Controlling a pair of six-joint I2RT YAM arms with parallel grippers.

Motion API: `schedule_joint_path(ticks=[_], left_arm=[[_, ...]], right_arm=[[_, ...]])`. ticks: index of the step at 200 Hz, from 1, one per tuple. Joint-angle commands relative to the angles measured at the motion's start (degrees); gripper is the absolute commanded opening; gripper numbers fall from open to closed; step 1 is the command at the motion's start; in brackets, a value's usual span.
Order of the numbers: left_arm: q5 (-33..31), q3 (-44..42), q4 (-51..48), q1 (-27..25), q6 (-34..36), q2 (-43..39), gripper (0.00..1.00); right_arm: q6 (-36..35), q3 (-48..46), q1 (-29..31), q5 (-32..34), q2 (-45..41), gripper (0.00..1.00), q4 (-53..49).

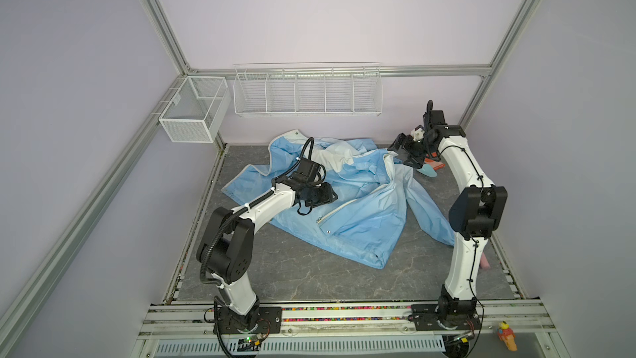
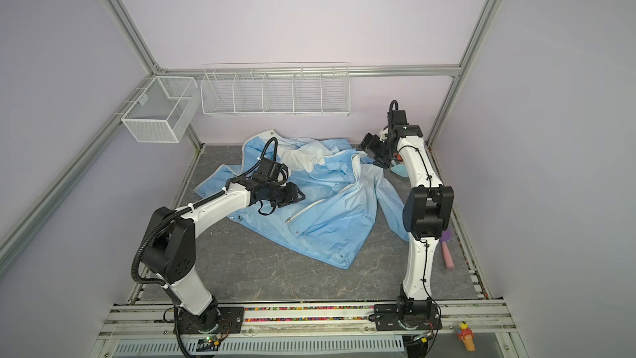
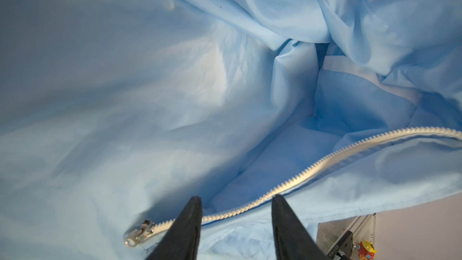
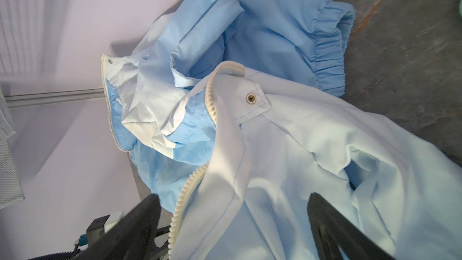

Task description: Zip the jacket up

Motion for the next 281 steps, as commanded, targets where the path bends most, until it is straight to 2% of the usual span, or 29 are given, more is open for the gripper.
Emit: schedule_joint_path(ticks=[1,28,58,66,82,112,139,148,151,166,175,199,236,281], left_arm=[[1.73,-3.39,5.88,-0.59,5.31,-1.97,0.48],[3.11,-8.04,10.56,-0.55,7.88,-2.94,0.51],[5.73,-8.40,14.25,-0.55,8.02,-0.14,0.54],[7.30,-8.48,15.83,-0.56,7.33,0.71,0.63],[9.75,-8.41,17.66,-0.66,6.38,2.23,0.68],[12.33,-10.07,20.36,-1.16,5.64,3.21,0.71],[13.37,-9.23,18.36,-2.46,7.79,4.00,0.72],[13.57,-8.66,17.71,-2.79,8.10,4.54,0.68],[13.87,-8.44,17.49,-2.80,8.11,4.76,0.62],[15.83,-6.09,14.08,-2.84,8.03,6.97,0.18],[17.31,-4.44,10.83,-2.83,8.04,7.85,0.00],[18.20,-3.95,5.86,-2.77,6.85,4.01,0.00],[11.21,-3.53,-6.25,-2.81,8.48,-9.91,0.00],[7.98,-8.83,-18.58,-2.87,7.51,-17.94,0.00]], right_arm=[[-0.65,0.89,-0.21,-3.42,-0.91,0.94,-0.79],[-1.68,0.74,-0.21,-3.96,-1.17,0.95,-2.35],[-3.21,0.87,-0.17,-3.77,-1.26,0.95,-4.63],[-3.40,0.91,-0.21,-3.70,-1.17,0.95,-5.10],[-3.59,1.21,-0.21,-3.75,-0.97,0.95,-5.67],[-4.08,3.00,-0.21,-3.87,0.31,0.95,-7.55],[-4.21,4.54,-0.21,-4.22,1.27,0.95,-8.58],[-4.13,4.84,-0.21,-4.31,1.54,0.95,-8.73],[-4.00,4.93,-0.17,-4.39,1.62,0.95,-8.75],[-3.54,5.67,-0.21,-4.40,2.24,0.95,-8.93],[-3.27,6.17,-0.21,-4.45,2.50,0.95,-9.05],[-2.17,7.24,-0.21,-4.58,3.14,0.94,-8.54],[-1.09,6.85,0.07,-4.55,3.58,0.90,-6.85],[0.70,6.39,2.35,-7.01,6.18,0.89,-3.25]])
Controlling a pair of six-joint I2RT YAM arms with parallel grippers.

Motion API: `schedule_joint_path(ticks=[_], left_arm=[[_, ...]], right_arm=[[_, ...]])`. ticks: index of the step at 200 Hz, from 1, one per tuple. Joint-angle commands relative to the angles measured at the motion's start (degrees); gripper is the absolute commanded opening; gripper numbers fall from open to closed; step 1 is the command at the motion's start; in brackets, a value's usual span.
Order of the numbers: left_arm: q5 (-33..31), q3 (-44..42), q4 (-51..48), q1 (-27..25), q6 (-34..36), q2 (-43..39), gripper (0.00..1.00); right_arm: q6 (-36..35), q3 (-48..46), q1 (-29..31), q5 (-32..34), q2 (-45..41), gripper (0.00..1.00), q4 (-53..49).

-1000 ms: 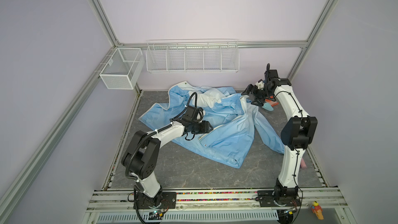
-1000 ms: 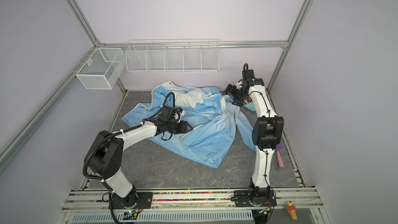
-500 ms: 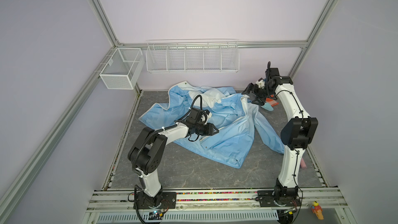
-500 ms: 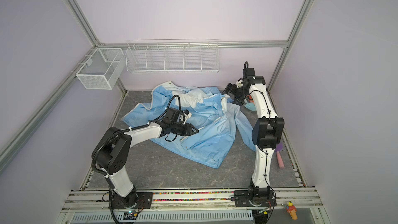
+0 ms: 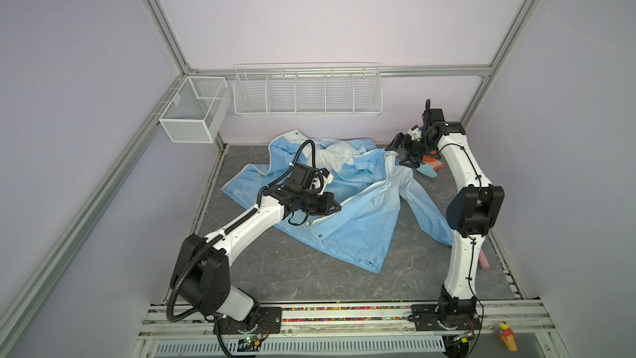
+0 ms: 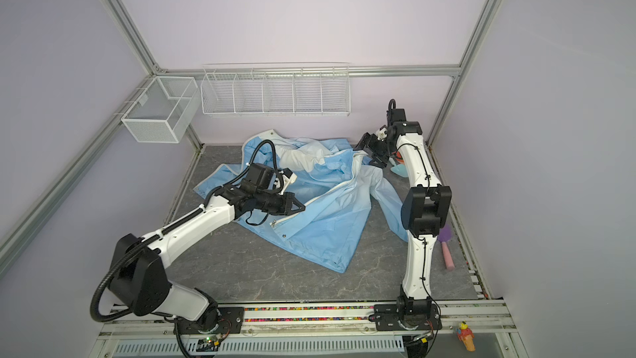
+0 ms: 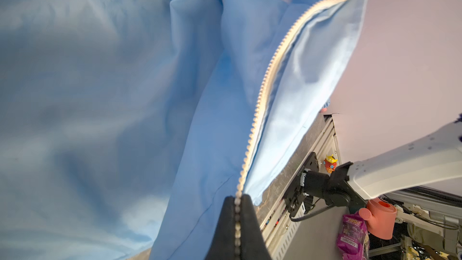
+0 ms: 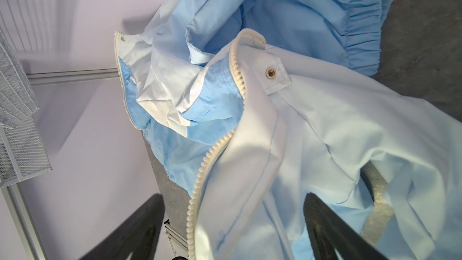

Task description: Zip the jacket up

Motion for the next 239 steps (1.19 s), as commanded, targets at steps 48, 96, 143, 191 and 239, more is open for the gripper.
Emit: schedule_joint_path(ticks=[48,96,143,191,239], left_arm=[[-6.99,-10.38,-11.64,-0.07,-5.17,-10.67,0.00],[-9.31,-12.62,-12.41,-0.04,-8.37,-14.25,0.00],[-10.46,-13.53,-12.82,1.68,-8.95,-15.27,0.00],[-14.21,-12.99,-14.50,5.90,-6.90,-17.86,0.00],[-10.27,-5.50,-12.58,5.78,-6.81,-9.41,0.00]], right_arm=[[7.41,-3.17,4.65,-3.96,5.30,0.86,12.96],[13.55,-2.61,5.59,-8.06,9.46,0.35,21.91],[11.73,-1.91,3.38,-7.91,5.59,0.08,22.39],[5.37,8.22,-1.94,-7.73,3.39,0.08,17.56],[-1.21,21.85,-2.26,2.26,6.65,0.07,3.46]])
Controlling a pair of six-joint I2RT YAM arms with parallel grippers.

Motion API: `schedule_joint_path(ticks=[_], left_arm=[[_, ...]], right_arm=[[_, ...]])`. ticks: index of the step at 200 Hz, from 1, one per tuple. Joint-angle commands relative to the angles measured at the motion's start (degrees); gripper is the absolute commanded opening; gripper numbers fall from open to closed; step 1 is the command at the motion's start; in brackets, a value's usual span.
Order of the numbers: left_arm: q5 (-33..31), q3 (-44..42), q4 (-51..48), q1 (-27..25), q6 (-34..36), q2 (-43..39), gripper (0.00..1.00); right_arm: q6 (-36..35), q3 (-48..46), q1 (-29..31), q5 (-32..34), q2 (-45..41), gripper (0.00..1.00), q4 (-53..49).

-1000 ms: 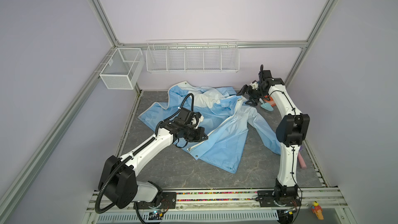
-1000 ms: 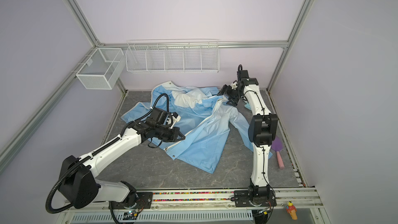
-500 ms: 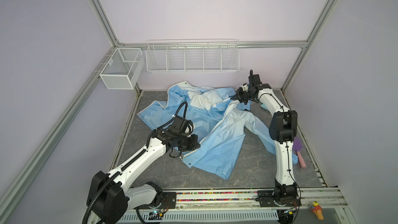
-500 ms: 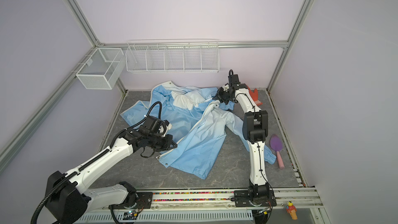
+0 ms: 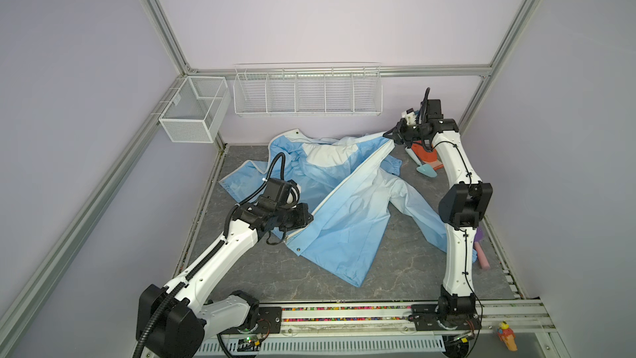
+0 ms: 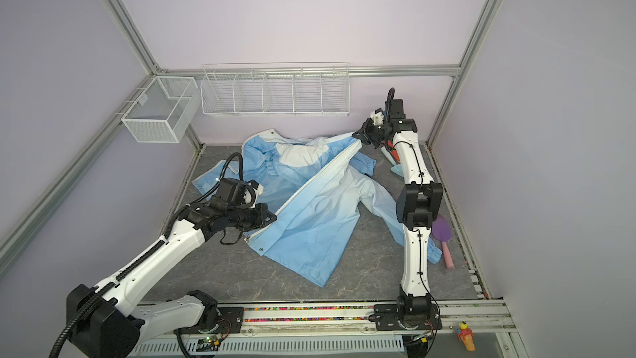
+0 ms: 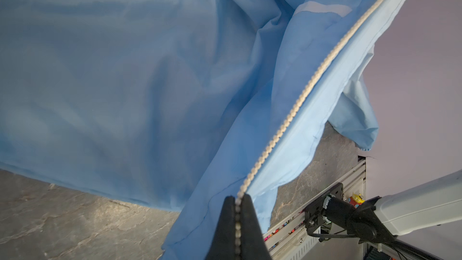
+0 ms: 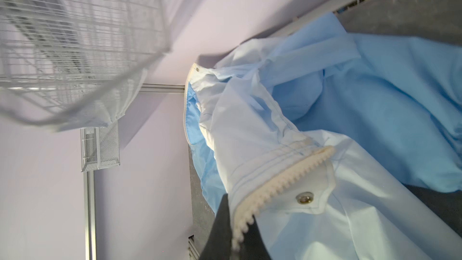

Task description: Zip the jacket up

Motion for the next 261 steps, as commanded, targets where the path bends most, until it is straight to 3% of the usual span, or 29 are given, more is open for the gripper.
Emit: schedule_joint_path(ticks=[1,19,53,71,98,110,136,160,192,216,261], left_arm=[[1.75,3.11,-4.22,0.32,1.02,5.09,0.00],[2.94,3.05,-3.65,-0.57,0.78,6.72,0.00],[5.86,1.22,-2.55,-1.29,0.40,5.78,0.00],[4.90,0.95,-3.98,-1.30,1.27,6.15,0.00],[3.15,-0.55,-5.38,1.10,0.96,9.82,0.00],[1.89,-1.83,-6.20,2.73,0.94,12.16,0.00],[0.66,-3.79,-5.41,3.61,1.15,14.19,0.00],[1.47,-3.85,-3.98,3.63,0.83,14.46,0.00],[1.64,-3.24,-3.98,3.57,1.16,15.08,0.00],[1.94,-3.37,-4.07,3.58,1.08,14.66,0.00],[1.42,-4.45,-5.62,3.76,1.30,11.24,0.00]], right_arm=[[-6.13,6.07,-1.85,10.90,-1.13,0.07,-9.33],[-7.64,4.02,-2.14,23.77,-2.68,0.07,-16.98],[-9.43,-2.75,-1.47,34.71,-6.22,0.08,-19.54],[-10.57,-1.60,-0.60,37.15,-5.03,0.16,-19.93],[-12.41,8.94,0.87,30.42,6.13,0.35,-26.15],[-12.33,9.19,0.87,26.83,8.30,0.44,-27.60],[-11.98,-4.33,0.59,23.51,1.74,0.67,-19.37],[-7.54,-14.56,-0.89,19.38,-3.99,0.80,-11.41],[-1.34,-19.59,-1.40,13.55,-4.58,0.83,-7.64],[4.44,-26.94,-1.40,10.83,-6.56,0.83,1.56],[10.53,-29.24,-1.40,8.25,-5.09,0.63,8.62]])
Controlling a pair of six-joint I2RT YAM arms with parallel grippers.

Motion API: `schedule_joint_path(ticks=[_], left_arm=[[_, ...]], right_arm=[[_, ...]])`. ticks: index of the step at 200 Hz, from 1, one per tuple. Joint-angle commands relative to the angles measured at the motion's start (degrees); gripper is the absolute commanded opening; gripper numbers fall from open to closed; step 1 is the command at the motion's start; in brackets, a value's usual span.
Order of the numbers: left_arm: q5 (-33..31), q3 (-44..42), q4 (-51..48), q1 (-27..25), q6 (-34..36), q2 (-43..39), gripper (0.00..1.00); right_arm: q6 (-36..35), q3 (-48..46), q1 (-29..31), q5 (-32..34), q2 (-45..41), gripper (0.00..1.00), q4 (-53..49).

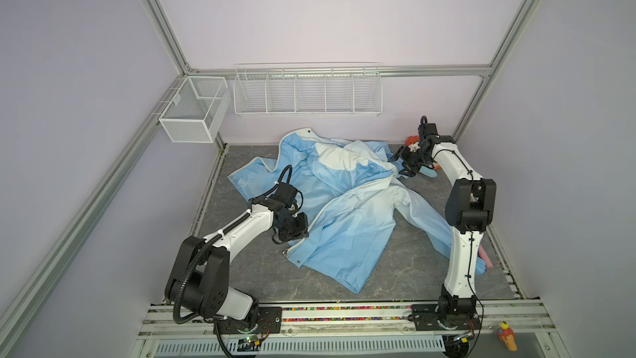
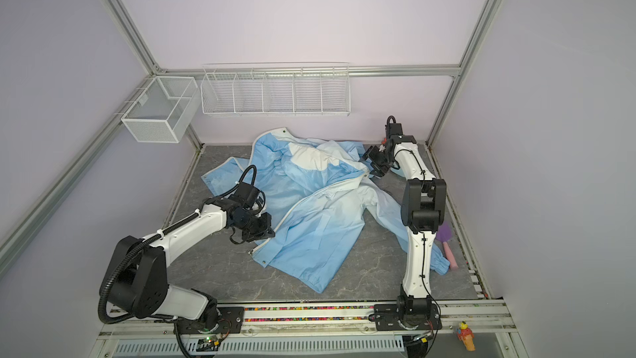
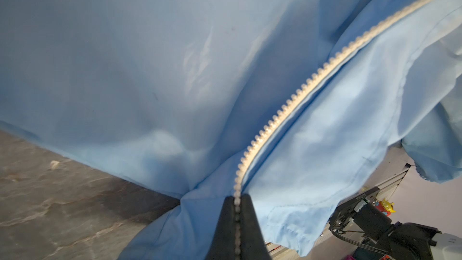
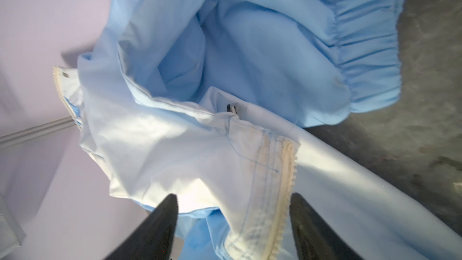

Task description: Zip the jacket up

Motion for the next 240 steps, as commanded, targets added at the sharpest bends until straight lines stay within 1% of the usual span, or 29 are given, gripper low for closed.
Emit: schedule_joint_path(ticks=[1,11,37,65,89,101,107,116,127,134,142,151,158,161,176,185,189,195,197,212,240], left_arm=[[-0.53,-0.29,-2.29,0.13,1.01,-3.02,0.00],[-0.53,-0.52,-2.64,0.29,1.02,-4.07,0.00],[-0.81,-2.03,-4.15,1.38,0.94,-8.18,0.00],[-1.00,-3.81,-6.68,3.31,1.37,-12.40,0.00],[-2.73,-3.98,-8.86,4.18,0.59,-14.73,0.00],[-3.13,-3.83,-9.09,4.25,0.17,-15.31,0.00],[-2.93,-3.71,-9.11,4.25,0.15,-15.38,0.00],[-2.83,-3.21,-9.13,4.31,0.15,-15.26,0.00],[-2.91,-2.61,-9.13,4.25,0.06,-15.01,0.00],[-3.11,-2.21,-9.11,4.27,0.12,-14.68,0.00],[-3.22,-1.73,-9.11,4.25,0.15,-14.32,0.00],[-3.30,-1.43,-8.89,4.25,0.02,-13.96,0.00],[-3.23,-1.35,-8.57,4.26,-0.07,-13.73,0.00],[-3.23,-1.39,-8.39,4.25,-0.12,-13.65,0.00],[-3.25,-1.50,-7.96,4.30,-0.36,-13.24,0.00],[-3.07,-1.53,-7.88,4.25,-0.30,-13.02,0.00],[-3.01,-1.54,-7.74,4.29,-0.38,-12.92,0.00],[-2.88,-1.58,-7.71,4.25,-0.38,-12.80,0.00],[-2.90,-1.58,-7.71,4.25,-0.45,-12.86,0.00],[-2.65,-1.60,-7.66,4.25,-0.47,-12.82,0.00],[-2.42,-1.58,-8.10,4.25,-0.23,-12.78,0.00]], right_arm=[[5.72,-1.06,0.15,-3.18,-0.04,0.63,6.44],[6.82,-1.80,0.29,-3.31,-0.25,0.58,8.11],[10.50,-3.49,0.24,-4.66,-1.07,0.41,13.64],[11.96,-2.09,0.83,-6.60,-0.64,0.30,17.66],[9.83,2.71,1.72,-8.35,0.96,0.17,17.50],[6.97,6.21,2.19,-8.75,1.68,0.09,15.95],[5.53,7.85,2.33,-8.85,1.87,0.08,14.71],[2.65,11.00,2.44,-8.72,2.24,0.08,11.80],[0.74,13.25,2.37,-7.95,2.47,0.08,8.12],[-0.09,14.24,2.11,-6.95,2.51,0.11,4.85],[-0.25,14.00,1.68,-5.10,2.28,0.18,0.73],[-0.08,12.03,1.14,-3.71,1.69,0.22,-2.21],[0.01,9.18,0.71,-3.22,0.66,0.25,-2.51],[0.01,8.23,0.58,-3.08,0.31,0.26,-2.33],[0.76,-0.38,-0.29,-1.96,-2.80,0.40,0.02],[1.97,-4.66,-0.89,-2.52,-4.41,0.45,2.38],[2.98,-8.15,-1.23,-3.27,-5.53,0.48,4.72],[4.02,-11.44,-1.61,-3.95,-6.61,0.49,7.11],[4.80,-13.88,-1.61,-4.21,-7.15,0.49,8.41],[7.54,-20.71,-1.87,-5.14,-9.07,0.50,13.85],[11.31,-24.96,-1.41,-6.91,-8.86,0.50,19.07]])
